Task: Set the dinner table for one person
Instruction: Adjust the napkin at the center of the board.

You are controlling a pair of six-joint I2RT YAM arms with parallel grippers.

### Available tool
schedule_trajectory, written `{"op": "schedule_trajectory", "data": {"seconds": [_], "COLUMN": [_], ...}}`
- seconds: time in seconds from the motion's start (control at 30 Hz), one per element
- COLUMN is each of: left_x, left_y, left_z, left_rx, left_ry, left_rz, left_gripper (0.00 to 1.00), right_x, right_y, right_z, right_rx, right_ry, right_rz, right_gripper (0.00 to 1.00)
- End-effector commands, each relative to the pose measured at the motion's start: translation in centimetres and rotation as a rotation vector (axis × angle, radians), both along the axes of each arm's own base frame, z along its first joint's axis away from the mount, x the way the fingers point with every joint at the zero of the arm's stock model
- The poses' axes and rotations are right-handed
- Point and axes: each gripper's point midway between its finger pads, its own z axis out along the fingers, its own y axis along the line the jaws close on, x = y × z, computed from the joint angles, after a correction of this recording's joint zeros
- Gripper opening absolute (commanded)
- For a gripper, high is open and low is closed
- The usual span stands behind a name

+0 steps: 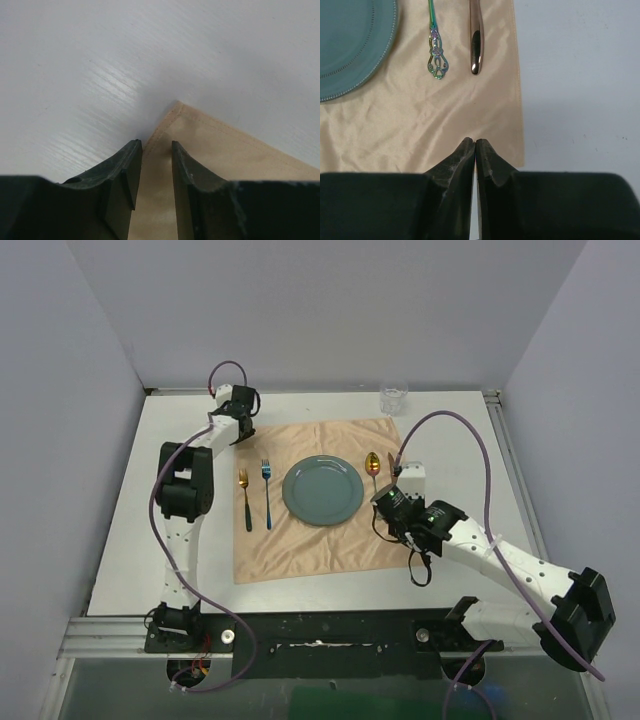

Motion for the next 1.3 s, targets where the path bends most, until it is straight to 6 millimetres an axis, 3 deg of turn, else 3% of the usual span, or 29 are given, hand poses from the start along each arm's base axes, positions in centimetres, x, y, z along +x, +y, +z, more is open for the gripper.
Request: {"op": "schedule_trajectory", "data": {"seconds": [0.0, 0.43, 0.63, 0.87, 0.93, 1.03, 1.27], "left_x": [1.9, 2.5, 1.9, 0.9, 0.6, 0.5, 1.9], "left_y": [0.8, 0.6, 1.2, 1.8, 1.8, 2.0, 2.0], "left_z": [1.6, -0.6, -0.4, 1.1, 1.8, 3.2, 5.5], "left_rx": [0.021, 0.031, 0.045, 0.057, 0.049, 0.049, 0.068], "left_ry": [-0.055, 0.006, 0.009, 0.011, -0.003, -0.033, -0.067], "left_rz": [0.039, 0.034, 0.061, 0.096, 0.104, 0.111, 0.07], "left_gripper": [0.28, 0.29, 0.28, 0.29, 0.29, 0.29, 0.31], "right_x": [0.6, 0.7, 0.8, 1.1, 1.1, 0.8, -0.6], "right_y": [0.3, -0.1, 0.1, 0.5, 0.6, 0.1, -0.8], "right_z": [0.3, 1.0, 0.6, 0.3, 0.3, 0.2, -0.8], "right_rx": [0.0, -0.006, -0.012, -0.018, -0.024, -0.049, -0.074], "right_ry": [-0.026, -0.044, -0.035, -0.024, -0.021, -0.008, 0.053], "right_rz": [-0.025, -0.041, -0.038, -0.027, -0.02, -0.019, -0.022], "right_gripper": [0.09, 0.1, 0.11, 0.15, 0.24, 0.26, 0.32]}}
